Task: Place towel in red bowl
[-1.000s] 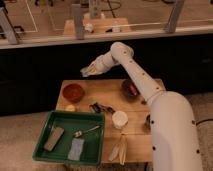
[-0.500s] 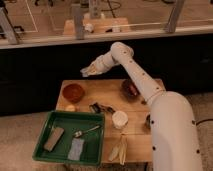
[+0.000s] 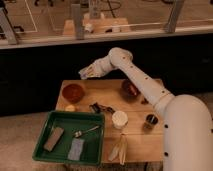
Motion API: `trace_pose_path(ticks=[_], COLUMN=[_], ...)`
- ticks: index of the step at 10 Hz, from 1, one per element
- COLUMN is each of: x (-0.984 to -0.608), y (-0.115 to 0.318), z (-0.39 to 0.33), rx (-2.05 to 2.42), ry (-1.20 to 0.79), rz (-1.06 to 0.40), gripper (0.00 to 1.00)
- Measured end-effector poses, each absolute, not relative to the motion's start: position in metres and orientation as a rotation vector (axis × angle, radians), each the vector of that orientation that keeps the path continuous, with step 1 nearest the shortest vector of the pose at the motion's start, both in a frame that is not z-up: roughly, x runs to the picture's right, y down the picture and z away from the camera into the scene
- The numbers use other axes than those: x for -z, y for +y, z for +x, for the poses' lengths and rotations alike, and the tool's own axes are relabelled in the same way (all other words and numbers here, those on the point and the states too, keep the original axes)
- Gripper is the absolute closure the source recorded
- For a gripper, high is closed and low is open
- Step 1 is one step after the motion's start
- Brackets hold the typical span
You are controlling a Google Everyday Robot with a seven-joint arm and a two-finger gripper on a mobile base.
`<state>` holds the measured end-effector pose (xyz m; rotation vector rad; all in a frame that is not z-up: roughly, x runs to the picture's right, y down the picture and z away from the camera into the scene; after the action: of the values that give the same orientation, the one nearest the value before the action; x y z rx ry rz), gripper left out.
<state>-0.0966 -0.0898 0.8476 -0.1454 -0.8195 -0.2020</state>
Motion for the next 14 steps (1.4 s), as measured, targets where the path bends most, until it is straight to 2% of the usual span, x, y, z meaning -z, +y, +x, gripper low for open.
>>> trace_pose_path(ticks=[14], x=[-0.865], y=[0.005], z=[-0.175], rx=[0.46], ry=[-0.983], rz=[-0.28], gripper=[0.99])
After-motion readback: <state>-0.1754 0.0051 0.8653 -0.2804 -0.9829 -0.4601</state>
